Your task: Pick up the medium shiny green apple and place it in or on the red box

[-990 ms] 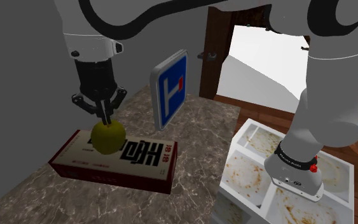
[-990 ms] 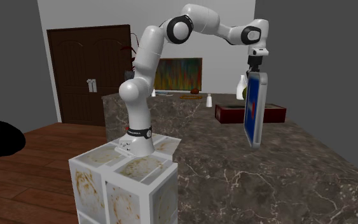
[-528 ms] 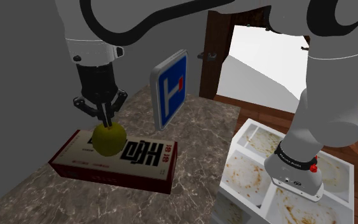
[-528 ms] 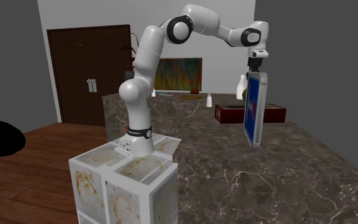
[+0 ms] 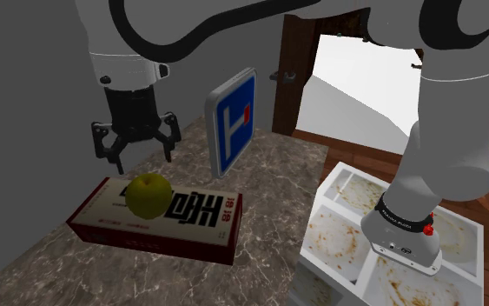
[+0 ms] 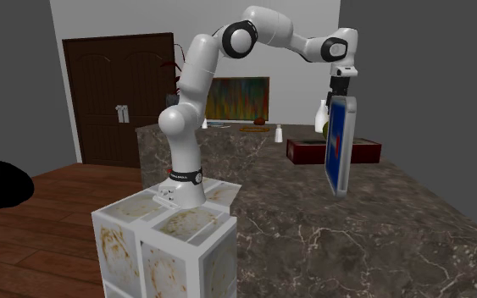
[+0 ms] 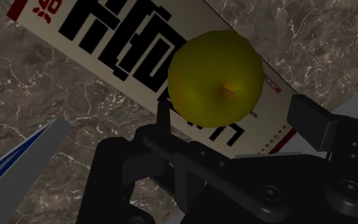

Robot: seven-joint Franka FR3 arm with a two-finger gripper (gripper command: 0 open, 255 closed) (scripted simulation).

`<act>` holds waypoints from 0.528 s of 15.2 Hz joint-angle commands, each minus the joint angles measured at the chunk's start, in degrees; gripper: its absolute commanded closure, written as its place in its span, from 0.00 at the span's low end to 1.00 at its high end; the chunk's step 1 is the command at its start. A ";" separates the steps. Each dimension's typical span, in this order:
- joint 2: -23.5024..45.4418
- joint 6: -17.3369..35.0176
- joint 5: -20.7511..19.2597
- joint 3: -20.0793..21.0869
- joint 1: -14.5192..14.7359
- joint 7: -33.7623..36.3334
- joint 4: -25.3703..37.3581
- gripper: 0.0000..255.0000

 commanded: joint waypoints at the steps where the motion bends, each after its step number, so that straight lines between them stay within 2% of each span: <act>1: -0.17 -1.85 0.08 0.02 -0.05 -0.05 1.69 0.00; 4: -0.14 -7.24 0.08 0.04 0.01 -0.06 7.11 0.00; 8: -0.14 -7.24 0.08 0.04 0.01 -0.06 7.11 0.00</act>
